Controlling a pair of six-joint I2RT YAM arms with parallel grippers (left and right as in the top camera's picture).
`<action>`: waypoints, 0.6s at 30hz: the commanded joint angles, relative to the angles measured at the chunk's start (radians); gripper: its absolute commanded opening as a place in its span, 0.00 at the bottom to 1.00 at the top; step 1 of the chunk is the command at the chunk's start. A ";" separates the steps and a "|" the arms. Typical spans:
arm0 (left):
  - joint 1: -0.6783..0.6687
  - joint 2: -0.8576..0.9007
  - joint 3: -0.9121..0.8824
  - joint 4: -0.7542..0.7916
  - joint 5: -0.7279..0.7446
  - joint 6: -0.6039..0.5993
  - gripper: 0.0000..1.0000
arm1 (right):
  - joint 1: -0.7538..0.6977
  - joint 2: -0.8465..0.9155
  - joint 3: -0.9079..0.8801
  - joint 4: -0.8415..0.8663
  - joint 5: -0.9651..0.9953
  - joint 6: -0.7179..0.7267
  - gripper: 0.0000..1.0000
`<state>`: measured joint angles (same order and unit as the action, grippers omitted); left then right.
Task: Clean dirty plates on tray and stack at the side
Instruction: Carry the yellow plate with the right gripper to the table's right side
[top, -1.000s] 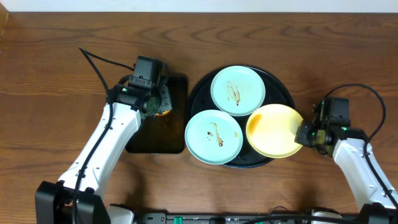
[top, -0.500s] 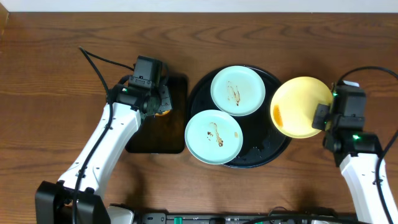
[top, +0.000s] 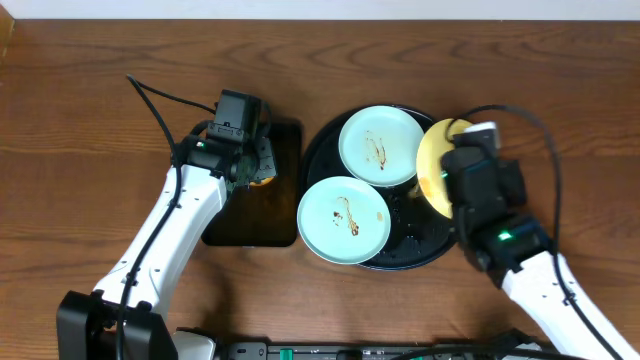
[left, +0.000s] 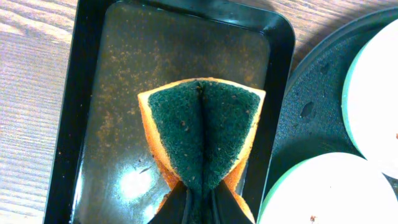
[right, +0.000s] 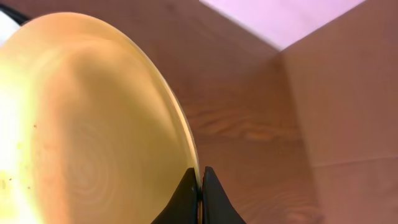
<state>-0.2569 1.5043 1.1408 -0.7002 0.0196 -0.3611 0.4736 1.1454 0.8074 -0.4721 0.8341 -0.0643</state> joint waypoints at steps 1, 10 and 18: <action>0.005 -0.012 -0.007 -0.002 -0.006 0.017 0.08 | 0.083 0.027 0.023 0.016 0.226 -0.042 0.01; 0.005 -0.012 -0.007 -0.002 -0.006 0.017 0.08 | 0.124 0.047 0.023 0.020 0.315 -0.042 0.01; 0.005 -0.012 -0.007 -0.002 -0.006 0.017 0.08 | 0.121 0.046 0.023 0.105 0.212 -0.105 0.01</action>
<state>-0.2569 1.5043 1.1408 -0.6998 0.0196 -0.3611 0.5892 1.1900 0.8074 -0.3897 1.0927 -0.1246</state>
